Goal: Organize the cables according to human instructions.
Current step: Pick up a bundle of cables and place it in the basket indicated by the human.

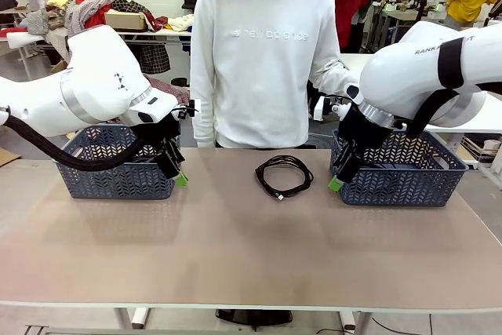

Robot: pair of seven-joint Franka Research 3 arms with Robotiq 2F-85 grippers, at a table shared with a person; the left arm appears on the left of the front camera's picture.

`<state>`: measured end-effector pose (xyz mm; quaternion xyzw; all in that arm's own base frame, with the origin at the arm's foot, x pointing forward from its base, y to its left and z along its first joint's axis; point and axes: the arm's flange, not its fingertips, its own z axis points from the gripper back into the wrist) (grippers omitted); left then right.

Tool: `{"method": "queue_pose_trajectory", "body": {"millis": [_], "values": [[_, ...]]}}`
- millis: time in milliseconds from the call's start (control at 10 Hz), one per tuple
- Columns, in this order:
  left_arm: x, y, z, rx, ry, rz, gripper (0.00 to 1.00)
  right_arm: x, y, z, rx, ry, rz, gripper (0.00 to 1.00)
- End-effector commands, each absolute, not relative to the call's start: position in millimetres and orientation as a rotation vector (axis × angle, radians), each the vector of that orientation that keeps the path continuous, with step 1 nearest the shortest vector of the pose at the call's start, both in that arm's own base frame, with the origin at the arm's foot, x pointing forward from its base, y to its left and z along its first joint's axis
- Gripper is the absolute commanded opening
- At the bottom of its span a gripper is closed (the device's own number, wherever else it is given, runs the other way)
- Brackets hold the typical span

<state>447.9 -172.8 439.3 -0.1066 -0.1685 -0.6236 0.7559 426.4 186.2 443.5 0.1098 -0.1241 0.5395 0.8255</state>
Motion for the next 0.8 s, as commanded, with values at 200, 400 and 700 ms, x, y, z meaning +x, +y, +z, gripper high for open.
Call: {"method": "queue_pose_trajectory", "body": {"millis": [200, 400, 700], "values": [[449, -172, 440, -0.237, -0.364, -1.357, 1.0, 473, 250, 436, 0.143, -0.225, 0.906, 1.0], [449, -172, 440, -0.237, -0.364, -1.357, 1.0, 498, 279, 428, 0.138, -0.215, 0.85, 1.0], [449, -172, 440, -0.237, -0.364, -1.357, 1.0, 531, 316, 412, 0.086, -0.177, 0.772, 1.0]]}}
